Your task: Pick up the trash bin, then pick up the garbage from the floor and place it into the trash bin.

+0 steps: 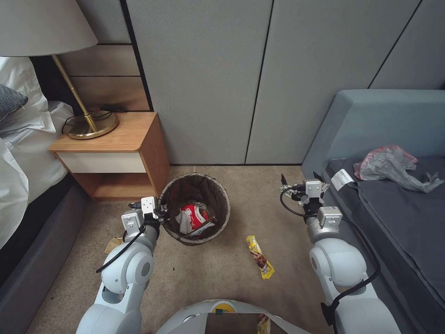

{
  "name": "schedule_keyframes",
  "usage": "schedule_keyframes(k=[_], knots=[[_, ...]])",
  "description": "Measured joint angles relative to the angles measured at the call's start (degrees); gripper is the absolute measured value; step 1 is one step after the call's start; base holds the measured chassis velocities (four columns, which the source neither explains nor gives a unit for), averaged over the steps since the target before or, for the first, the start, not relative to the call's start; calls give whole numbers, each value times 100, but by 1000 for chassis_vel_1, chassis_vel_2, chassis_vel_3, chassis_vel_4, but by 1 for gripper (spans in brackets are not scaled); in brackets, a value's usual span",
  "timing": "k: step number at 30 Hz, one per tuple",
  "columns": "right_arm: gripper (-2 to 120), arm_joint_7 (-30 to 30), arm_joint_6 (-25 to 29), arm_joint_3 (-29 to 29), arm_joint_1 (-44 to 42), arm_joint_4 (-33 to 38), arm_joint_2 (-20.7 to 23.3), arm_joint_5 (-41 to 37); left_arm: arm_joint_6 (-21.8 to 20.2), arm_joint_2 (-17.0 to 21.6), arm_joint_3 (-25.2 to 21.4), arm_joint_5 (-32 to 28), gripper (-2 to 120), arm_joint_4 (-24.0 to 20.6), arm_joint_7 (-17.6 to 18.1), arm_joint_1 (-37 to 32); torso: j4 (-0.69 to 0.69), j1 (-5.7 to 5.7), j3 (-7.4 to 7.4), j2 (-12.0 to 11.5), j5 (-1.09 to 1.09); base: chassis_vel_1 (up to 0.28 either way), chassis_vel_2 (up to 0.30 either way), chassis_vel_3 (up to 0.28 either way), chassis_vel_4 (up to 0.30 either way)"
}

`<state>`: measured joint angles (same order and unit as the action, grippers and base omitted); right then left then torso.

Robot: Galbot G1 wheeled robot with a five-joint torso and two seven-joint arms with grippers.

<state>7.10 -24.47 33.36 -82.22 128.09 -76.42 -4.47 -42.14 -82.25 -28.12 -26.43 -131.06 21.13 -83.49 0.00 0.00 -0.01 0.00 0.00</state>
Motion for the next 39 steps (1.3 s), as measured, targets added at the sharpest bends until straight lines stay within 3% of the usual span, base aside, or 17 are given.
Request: schedule_keyframes(k=[1, 4, 7, 11, 13, 17, 27, 39], knots=[[100, 0, 0, 0, 0, 0, 0, 0, 0, 0, 0, 0, 2, 0, 0, 0, 0, 0, 0, 0, 0, 0, 0, 0, 0], [100, 81, -1347, 96, -82, 322, 246, -817, 0, 11, -12, -4, 2, 9, 0, -5, -1, 0, 0, 0, 0, 0, 0, 0, 0], [100, 75, -1765, 182, -161, 478, 468, -1362, 0, 17, -13, -6, 2, 13, -1, -10, 0, 0, 0, 0, 0, 0, 0, 0, 0], [100, 64, -1810, 204, -300, 513, 773, -1552, 0, 24, -14, -8, 2, 14, -1, -16, 0, 0, 0, 0, 1, 0, 0, 0, 0], [100, 63, -1843, 191, -524, 550, 1214, -1844, 0, 30, -13, -13, 2, 14, -4, -21, -1, 0, 0, 0, 1, 0, 0, 0, 0], [100, 66, -1835, 131, -722, 561, 1616, -2060, 0, 33, -8, -14, 2, 17, -8, -31, -1, 0, 0, 0, 1, 0, 0, 0, 0], [100, 60, -1813, -14, -804, 496, 1891, -2326, 0, 34, -5, -16, 2, 18, -12, -38, 1, 0, 0, 0, 1, 0, 0, 0, 0], [100, -522, -1780, -538, -663, -298, 2168, -2346, 0, 45, -2, -24, 2, 7, -17, -54, 0, 0, 1, 0, 0, 0, 0, 0, 0]])
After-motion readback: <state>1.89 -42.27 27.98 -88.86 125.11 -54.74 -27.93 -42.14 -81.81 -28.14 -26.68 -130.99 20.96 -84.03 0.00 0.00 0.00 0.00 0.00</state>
